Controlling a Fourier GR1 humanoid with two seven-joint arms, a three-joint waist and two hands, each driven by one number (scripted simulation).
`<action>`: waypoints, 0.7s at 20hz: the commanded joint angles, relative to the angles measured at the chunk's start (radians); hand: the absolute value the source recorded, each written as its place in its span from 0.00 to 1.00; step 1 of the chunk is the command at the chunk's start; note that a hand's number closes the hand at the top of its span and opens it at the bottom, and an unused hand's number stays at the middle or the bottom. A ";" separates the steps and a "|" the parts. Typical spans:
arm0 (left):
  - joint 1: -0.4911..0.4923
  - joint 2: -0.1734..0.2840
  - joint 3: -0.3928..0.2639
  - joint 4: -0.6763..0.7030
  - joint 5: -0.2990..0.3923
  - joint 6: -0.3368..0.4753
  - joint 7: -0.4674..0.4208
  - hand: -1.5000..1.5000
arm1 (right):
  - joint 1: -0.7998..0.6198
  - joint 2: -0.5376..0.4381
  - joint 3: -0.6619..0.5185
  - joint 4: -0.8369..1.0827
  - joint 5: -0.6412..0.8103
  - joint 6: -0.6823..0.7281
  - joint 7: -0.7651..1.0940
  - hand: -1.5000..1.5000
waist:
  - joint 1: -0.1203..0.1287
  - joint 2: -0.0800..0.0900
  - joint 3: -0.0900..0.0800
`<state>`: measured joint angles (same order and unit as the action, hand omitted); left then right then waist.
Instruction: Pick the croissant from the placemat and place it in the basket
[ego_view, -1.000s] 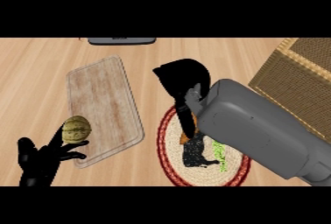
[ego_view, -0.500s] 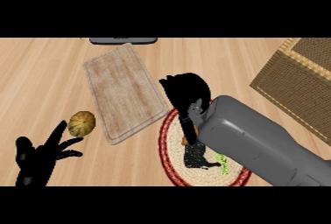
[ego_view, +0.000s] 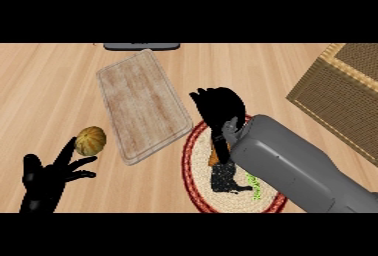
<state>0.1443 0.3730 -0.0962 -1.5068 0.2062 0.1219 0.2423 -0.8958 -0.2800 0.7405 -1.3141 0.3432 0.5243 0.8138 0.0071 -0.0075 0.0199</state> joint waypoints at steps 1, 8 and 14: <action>0.014 -0.025 -0.037 0.024 0.002 -0.023 0.057 0.50 | 0.033 0.054 0.011 0.029 0.062 -0.035 -0.001 0.00 | 0.000 0.009 -0.020; -0.021 -0.049 -0.008 0.094 0.005 -0.043 0.027 0.50 | 0.063 0.043 0.009 0.070 0.105 0.023 -0.050 0.00 | -0.010 0.009 -0.021; 0.042 -0.059 -0.011 0.059 -0.027 -0.040 -0.011 0.50 | 0.127 0.045 0.023 0.127 0.165 0.011 -0.072 0.00 | -0.003 0.009 -0.020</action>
<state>0.1468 0.3540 -0.0694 -1.5030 0.2017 0.0772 0.2239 -0.8096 -0.2155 0.7634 -1.2058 0.4823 0.5307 0.7701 0.0069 -0.0080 0.0186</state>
